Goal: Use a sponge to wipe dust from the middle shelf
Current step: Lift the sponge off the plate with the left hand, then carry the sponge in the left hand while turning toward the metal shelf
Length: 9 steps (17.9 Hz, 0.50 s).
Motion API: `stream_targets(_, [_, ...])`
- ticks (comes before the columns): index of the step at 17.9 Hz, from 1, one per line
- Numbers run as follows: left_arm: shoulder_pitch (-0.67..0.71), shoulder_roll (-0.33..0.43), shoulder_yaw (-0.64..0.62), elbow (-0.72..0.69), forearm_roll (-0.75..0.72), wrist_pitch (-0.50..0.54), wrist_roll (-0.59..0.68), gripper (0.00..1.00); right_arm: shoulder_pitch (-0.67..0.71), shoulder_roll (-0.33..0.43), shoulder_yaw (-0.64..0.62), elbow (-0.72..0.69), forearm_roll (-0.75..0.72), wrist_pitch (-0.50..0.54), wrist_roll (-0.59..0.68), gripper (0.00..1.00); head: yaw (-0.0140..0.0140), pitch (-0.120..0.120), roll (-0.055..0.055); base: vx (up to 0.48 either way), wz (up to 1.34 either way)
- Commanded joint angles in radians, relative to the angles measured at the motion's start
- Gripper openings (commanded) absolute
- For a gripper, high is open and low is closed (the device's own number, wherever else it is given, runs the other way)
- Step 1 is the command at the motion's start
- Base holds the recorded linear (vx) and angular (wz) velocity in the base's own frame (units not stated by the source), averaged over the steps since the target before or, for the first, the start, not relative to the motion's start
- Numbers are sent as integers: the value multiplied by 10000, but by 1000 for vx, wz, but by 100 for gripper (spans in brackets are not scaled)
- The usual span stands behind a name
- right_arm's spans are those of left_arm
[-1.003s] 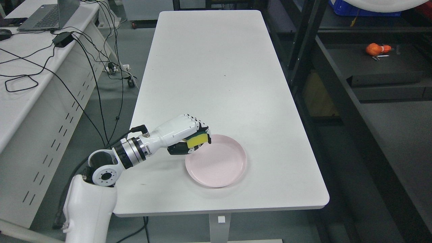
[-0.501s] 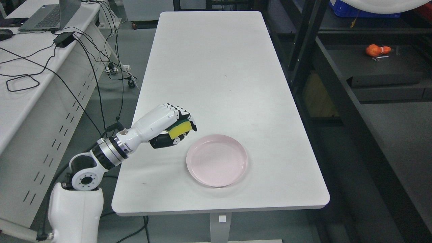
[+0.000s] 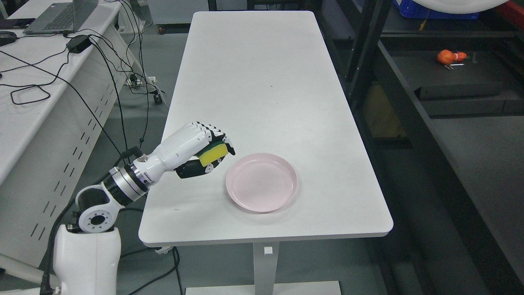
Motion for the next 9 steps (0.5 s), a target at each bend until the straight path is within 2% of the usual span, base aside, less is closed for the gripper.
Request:
stream_targets(1, [-84,0,269,-358,10,8,-161,1,1,-175,0,-174,0,730,-7,100,0,0,0,-120,-108])
stream_targets(9, [-68,0,177,-297,-36,8,-162,1,1,-175,0,-174,0,730,-7,100,0,0,0,-129,-207])
